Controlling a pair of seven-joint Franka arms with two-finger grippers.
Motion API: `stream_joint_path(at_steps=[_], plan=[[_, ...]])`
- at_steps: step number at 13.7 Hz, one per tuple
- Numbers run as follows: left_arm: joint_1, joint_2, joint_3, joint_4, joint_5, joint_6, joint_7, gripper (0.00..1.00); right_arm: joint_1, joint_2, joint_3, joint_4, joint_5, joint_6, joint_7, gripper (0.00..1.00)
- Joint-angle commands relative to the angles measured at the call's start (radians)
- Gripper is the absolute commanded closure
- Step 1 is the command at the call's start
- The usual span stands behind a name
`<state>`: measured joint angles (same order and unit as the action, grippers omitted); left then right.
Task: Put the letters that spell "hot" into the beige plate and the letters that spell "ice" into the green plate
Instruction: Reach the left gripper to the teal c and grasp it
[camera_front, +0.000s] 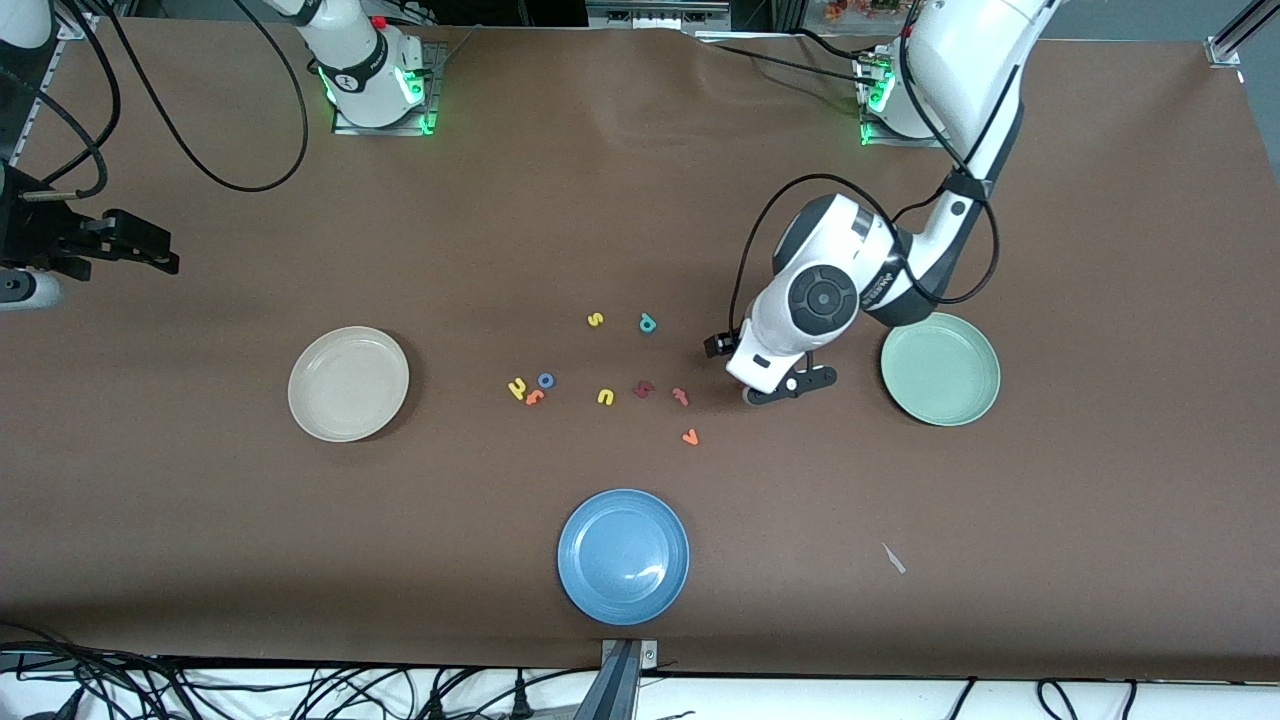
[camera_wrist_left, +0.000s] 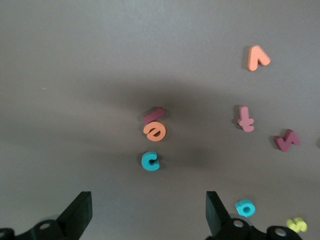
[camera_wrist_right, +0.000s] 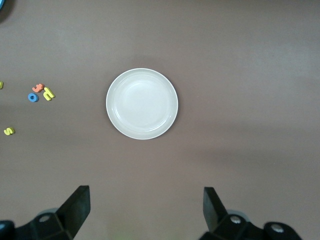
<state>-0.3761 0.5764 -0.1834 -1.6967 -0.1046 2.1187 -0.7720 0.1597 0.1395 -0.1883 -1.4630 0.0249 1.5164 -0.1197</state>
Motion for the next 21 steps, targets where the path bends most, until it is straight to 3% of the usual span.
stream_joint_path(at_steps=[1,8,10,12,18,21], plan=[[-0.029,-0.024,0.013,-0.103,-0.017,0.107,-0.016,0.00,0.001,-0.003,0.001,0.009,0.000,-0.012,0.009,0.00],[-0.024,0.065,0.015,-0.106,-0.015,0.234,-0.105,0.06,0.001,-0.003,0.001,0.009,0.001,-0.012,0.009,0.00],[-0.027,0.072,0.013,-0.107,-0.015,0.236,-0.128,0.18,0.001,-0.003,0.001,0.009,0.001,-0.012,0.009,0.00],[-0.029,0.072,0.013,-0.119,-0.015,0.234,-0.128,0.21,0.001,-0.003,0.001,0.009,0.001,-0.012,0.009,0.00],[-0.030,0.079,0.013,-0.121,-0.020,0.230,-0.138,0.51,0.001,-0.003,0.001,0.009,-0.008,-0.012,0.011,0.00],[-0.030,0.083,0.013,-0.121,-0.020,0.230,-0.148,0.60,-0.003,-0.003,-0.002,0.009,-0.002,-0.012,0.009,0.00]])
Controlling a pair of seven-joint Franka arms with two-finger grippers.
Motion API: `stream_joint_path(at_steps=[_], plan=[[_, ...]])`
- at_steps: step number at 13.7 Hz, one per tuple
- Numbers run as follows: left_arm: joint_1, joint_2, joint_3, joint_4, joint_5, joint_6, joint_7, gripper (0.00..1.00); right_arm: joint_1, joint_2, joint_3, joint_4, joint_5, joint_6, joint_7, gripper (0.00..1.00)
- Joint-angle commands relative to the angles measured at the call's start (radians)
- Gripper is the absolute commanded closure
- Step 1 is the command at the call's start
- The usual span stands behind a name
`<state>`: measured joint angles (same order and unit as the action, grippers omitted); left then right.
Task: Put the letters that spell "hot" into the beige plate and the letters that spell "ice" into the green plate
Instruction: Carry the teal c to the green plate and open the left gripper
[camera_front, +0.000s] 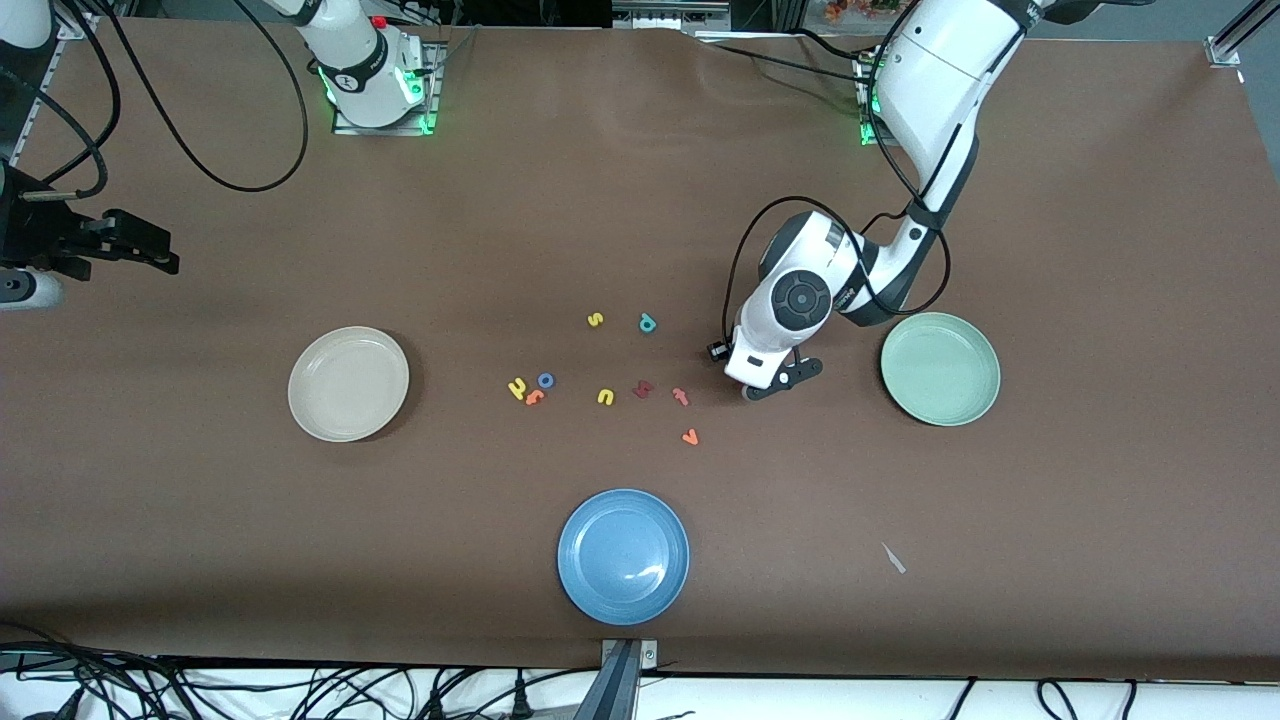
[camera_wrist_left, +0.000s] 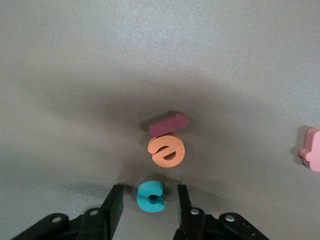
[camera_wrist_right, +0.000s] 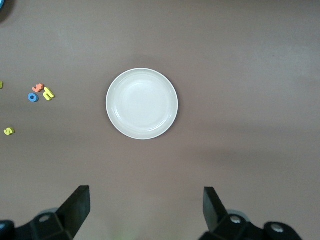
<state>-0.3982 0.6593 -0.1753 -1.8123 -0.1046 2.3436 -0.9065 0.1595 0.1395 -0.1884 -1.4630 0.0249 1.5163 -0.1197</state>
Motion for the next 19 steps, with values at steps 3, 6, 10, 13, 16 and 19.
stream_joint_path(at_steps=[3,6,10,13,16,19], plan=[[-0.008,0.000,0.005,-0.005,-0.020,-0.001,-0.006,0.93,-0.005,-0.001,-0.002,0.010,0.000,-0.008,0.023,0.00],[-0.005,-0.009,0.007,0.007,-0.009,-0.053,0.011,1.00,0.006,0.012,0.006,0.010,-0.028,-0.001,0.002,0.00],[0.071,-0.168,0.011,0.018,-0.009,-0.217,0.144,1.00,0.028,0.006,0.029,0.009,-0.065,-0.016,0.015,0.00],[0.185,-0.289,0.011,0.022,-0.009,-0.451,0.347,1.00,0.028,-0.003,0.027,0.007,-0.063,-0.060,0.032,0.00],[0.304,-0.303,0.013,0.016,-0.007,-0.555,0.533,1.00,0.026,-0.035,0.032,0.044,-0.096,-0.079,-0.003,0.00],[0.387,-0.252,0.013,0.002,0.014,-0.553,0.647,1.00,0.041,-0.058,0.024,0.047,-0.068,-0.100,0.012,0.00]])
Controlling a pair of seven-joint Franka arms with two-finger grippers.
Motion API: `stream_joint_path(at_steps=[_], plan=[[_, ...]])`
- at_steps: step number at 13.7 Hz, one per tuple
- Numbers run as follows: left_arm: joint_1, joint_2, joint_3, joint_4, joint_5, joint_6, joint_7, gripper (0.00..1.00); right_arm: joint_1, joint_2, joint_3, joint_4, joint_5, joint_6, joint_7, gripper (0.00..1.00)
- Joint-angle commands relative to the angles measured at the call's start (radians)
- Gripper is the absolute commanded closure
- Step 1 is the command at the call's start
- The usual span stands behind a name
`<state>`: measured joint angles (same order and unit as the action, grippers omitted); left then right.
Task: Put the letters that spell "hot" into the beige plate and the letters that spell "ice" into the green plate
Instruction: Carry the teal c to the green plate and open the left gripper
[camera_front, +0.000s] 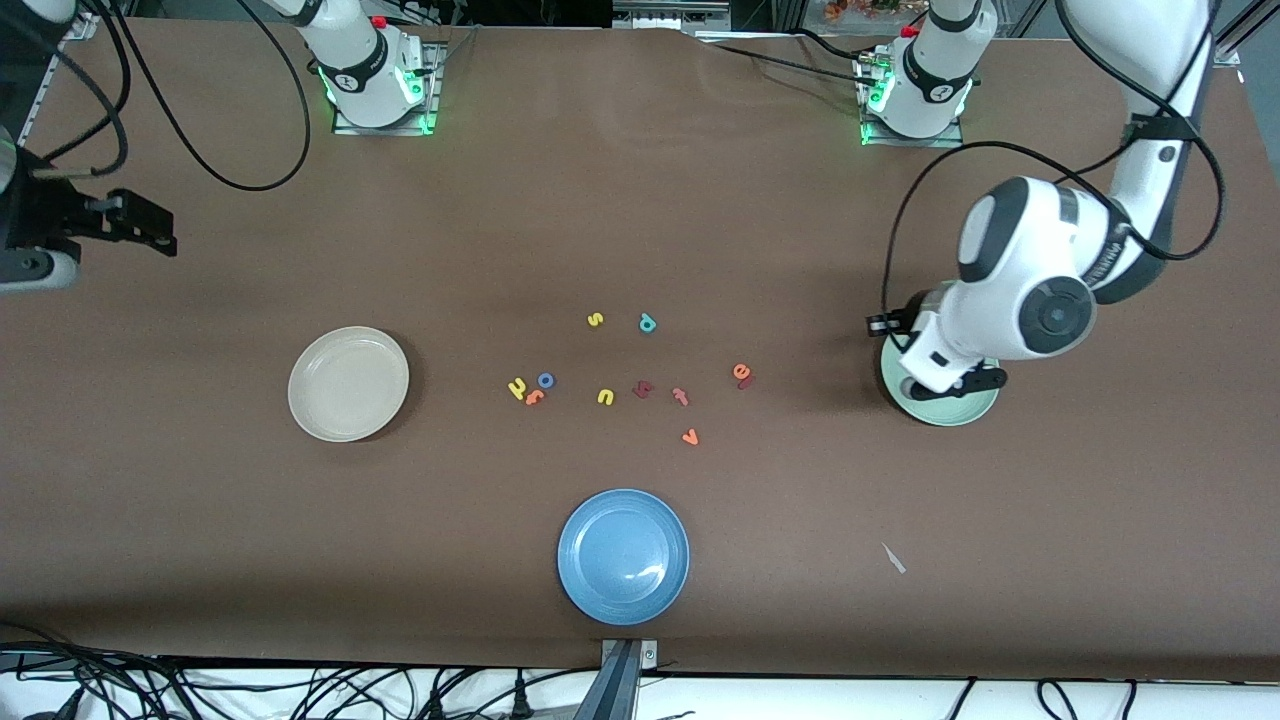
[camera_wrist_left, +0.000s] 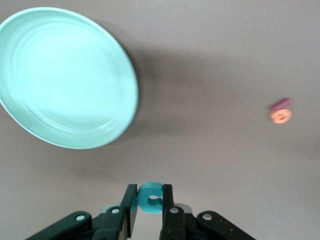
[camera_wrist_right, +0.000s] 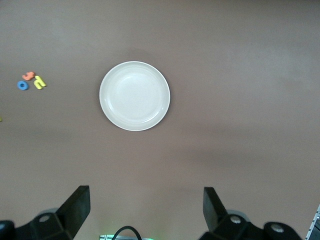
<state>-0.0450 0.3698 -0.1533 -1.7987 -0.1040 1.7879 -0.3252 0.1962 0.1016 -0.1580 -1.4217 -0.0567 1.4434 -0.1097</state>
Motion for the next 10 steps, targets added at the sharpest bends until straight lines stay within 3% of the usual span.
stream_joint_path(at_steps=[1,7,9,10], plan=[[0.049,0.069,-0.011,-0.014,0.065,0.004,0.081,1.00,0.005,-0.022,-0.036,0.004,0.041,-0.029,-0.002,0.00],[0.079,0.175,-0.011,-0.024,0.116,0.033,0.118,1.00,0.005,-0.011,-0.055,0.004,0.070,-0.028,-0.022,0.00],[0.094,0.192,-0.012,-0.024,0.116,0.056,0.118,0.84,0.005,-0.007,-0.054,0.004,0.072,-0.028,-0.019,0.00],[0.094,0.193,-0.012,-0.022,0.116,0.056,0.118,0.70,0.006,-0.003,-0.054,0.006,0.072,-0.026,-0.019,0.00]])
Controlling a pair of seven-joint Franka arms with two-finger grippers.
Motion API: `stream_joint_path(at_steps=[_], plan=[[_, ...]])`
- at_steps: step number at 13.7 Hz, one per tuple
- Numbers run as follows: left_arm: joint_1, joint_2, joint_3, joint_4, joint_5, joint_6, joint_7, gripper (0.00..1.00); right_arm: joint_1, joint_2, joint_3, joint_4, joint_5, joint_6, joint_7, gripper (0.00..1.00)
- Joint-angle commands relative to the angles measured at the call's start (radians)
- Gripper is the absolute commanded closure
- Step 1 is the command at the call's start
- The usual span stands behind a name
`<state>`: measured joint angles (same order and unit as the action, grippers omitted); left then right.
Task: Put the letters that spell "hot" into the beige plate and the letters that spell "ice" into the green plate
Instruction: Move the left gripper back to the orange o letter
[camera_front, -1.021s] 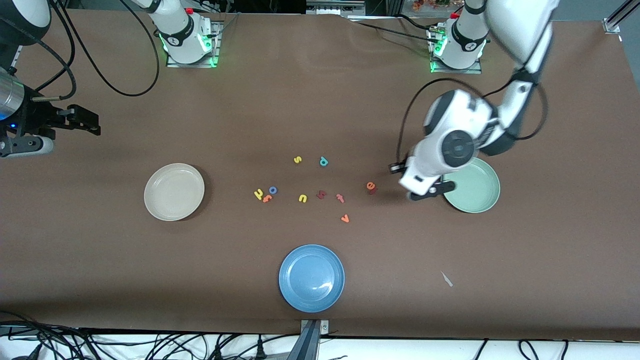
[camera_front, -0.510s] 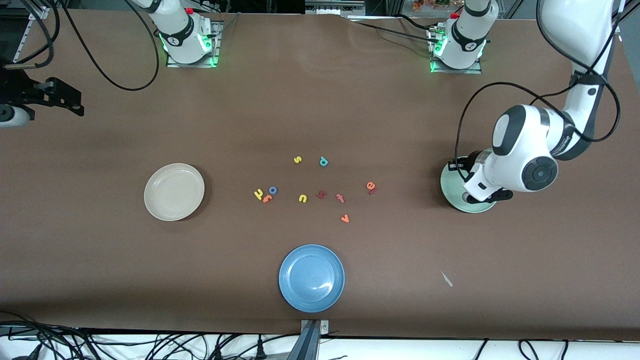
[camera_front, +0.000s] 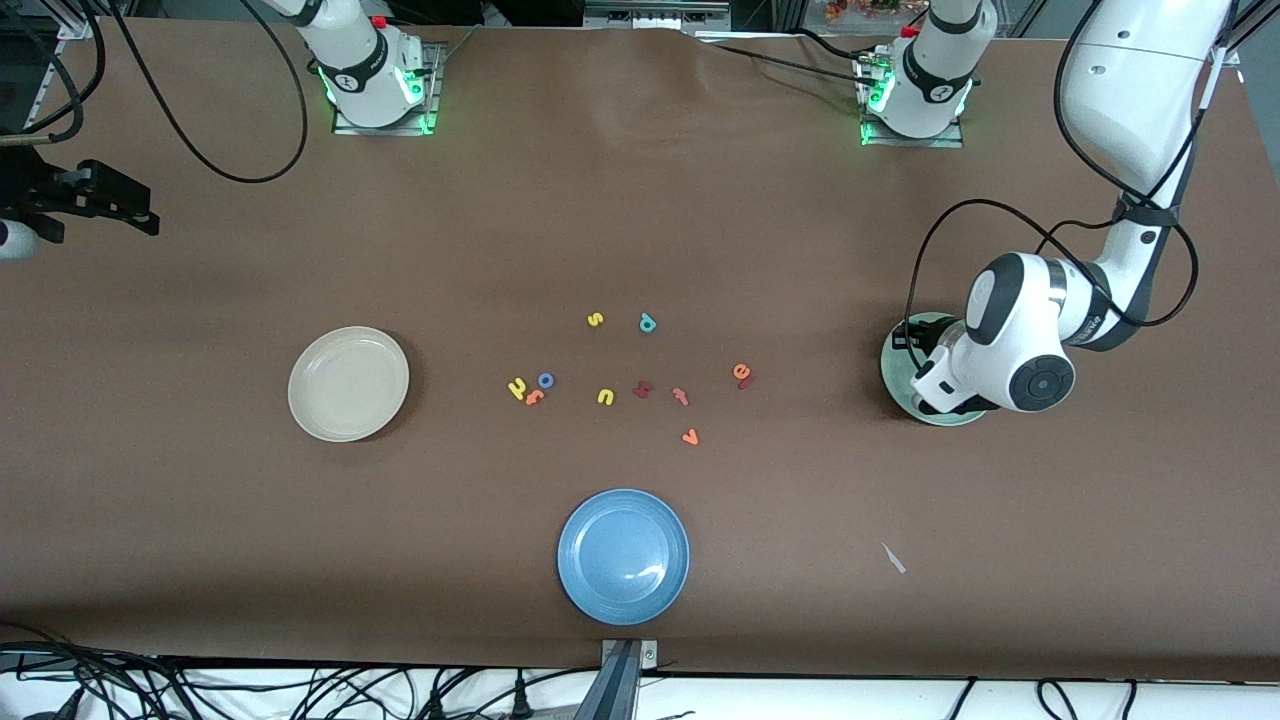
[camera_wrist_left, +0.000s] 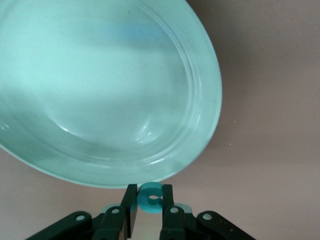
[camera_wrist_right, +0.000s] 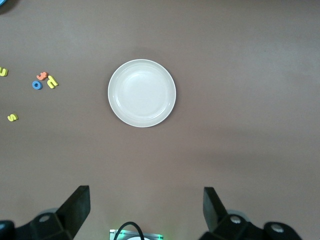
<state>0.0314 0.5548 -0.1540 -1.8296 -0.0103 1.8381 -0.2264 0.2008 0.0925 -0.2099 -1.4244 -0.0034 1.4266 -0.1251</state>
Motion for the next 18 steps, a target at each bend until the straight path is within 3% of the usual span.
stream_joint_path(at_steps=[1,2,3,6,10,14,16,18], plan=[[0.019,0.008,-0.012,0.013,0.023,0.006,0.018,0.44,0.000,0.007,-0.002,0.009,0.020,-0.005,-0.005,0.00],[0.019,0.008,-0.012,0.019,0.018,0.006,0.018,0.13,0.002,0.007,0.000,0.009,0.020,-0.006,-0.004,0.00],[0.019,0.007,-0.013,0.027,0.012,0.006,0.016,0.00,0.005,0.007,0.000,0.007,0.020,-0.006,-0.004,0.00],[0.006,-0.006,-0.019,0.075,-0.008,0.001,-0.013,0.00,0.002,0.016,0.000,0.009,0.022,-0.002,-0.013,0.00],[-0.028,-0.009,-0.082,0.173,-0.150,0.032,-0.299,0.00,0.000,0.024,0.000,0.009,0.019,-0.009,-0.019,0.00],[-0.171,0.031,-0.082,0.178,-0.166,0.260,-0.580,0.00,0.005,0.038,0.001,0.007,0.022,0.001,-0.038,0.00],[-0.229,0.074,-0.079,0.178,-0.165,0.354,-0.707,0.10,0.009,0.042,0.004,0.007,0.025,0.005,-0.036,0.00],[-0.267,0.099,-0.078,0.176,-0.165,0.374,-0.754,0.28,0.009,0.065,0.007,0.009,0.049,0.008,-0.039,0.00]])
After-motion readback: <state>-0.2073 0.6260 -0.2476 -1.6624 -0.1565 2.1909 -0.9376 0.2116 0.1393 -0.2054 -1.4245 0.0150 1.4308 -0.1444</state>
